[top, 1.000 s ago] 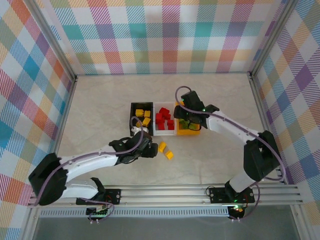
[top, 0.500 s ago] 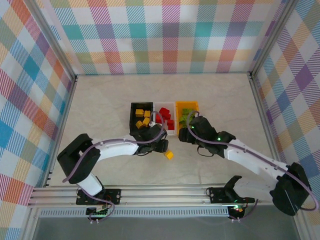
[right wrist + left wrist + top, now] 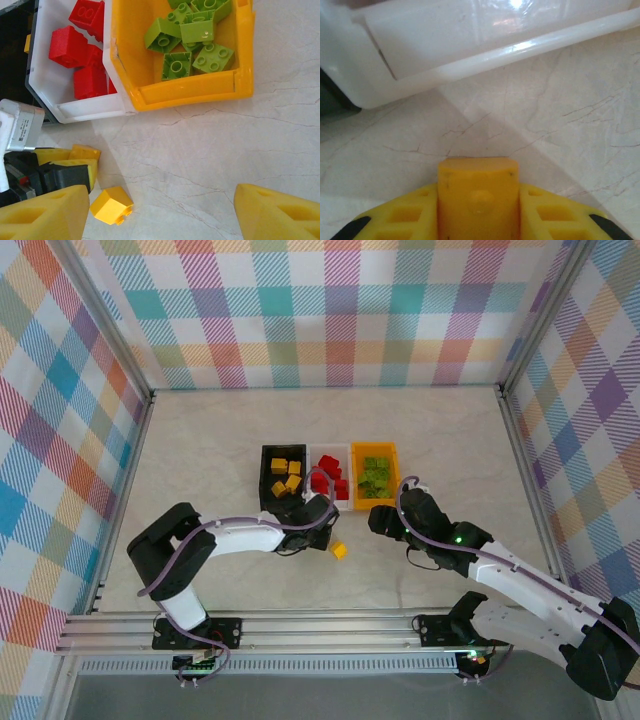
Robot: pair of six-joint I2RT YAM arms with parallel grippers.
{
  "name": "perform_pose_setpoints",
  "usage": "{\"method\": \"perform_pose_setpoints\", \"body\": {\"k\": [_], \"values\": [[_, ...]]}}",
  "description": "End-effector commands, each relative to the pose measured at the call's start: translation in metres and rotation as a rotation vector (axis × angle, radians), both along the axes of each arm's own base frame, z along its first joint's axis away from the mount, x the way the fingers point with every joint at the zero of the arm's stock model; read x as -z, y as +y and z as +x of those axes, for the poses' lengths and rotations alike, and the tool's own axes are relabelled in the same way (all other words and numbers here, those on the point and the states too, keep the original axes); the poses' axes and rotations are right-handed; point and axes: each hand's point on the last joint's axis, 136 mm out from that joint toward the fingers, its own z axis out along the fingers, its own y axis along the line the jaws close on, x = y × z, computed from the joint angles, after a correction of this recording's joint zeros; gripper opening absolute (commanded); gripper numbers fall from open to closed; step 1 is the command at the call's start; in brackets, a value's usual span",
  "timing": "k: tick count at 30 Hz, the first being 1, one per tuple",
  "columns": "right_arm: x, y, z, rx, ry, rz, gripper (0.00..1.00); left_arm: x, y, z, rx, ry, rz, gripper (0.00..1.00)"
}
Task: Sort the legos into containers by color
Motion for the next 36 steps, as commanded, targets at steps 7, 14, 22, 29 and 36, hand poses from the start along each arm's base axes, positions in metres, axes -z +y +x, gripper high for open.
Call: {"method": "perform_pose_setpoints", "body": {"k": [7,14,22,29,36], "values": [[0.010,0.005,0.001,-0.013,0.013,0.000,0.77,-0.099,0.057,0.008,-0.190,-0.220,-0.074,0.27],[0.021,0.012,-0.001,-0.036,0.036,-0.001,0.77,-0.126,0.105,0.072,-0.371,-0.245,-0.040,0.27],[0.026,0.031,-0.013,-0.133,0.053,-0.005,0.77,-0.103,0.103,0.125,-0.425,-0.173,0.016,0.40],[0.034,0.065,-0.020,-0.236,0.052,-0.023,0.78,-0.158,0.089,0.125,-0.393,-0.224,-0.106,0.82],[0.056,0.112,-0.021,-0.407,0.117,-0.112,0.81,-0.226,0.098,0.063,-0.343,-0.288,-0.352,1.00]]}}
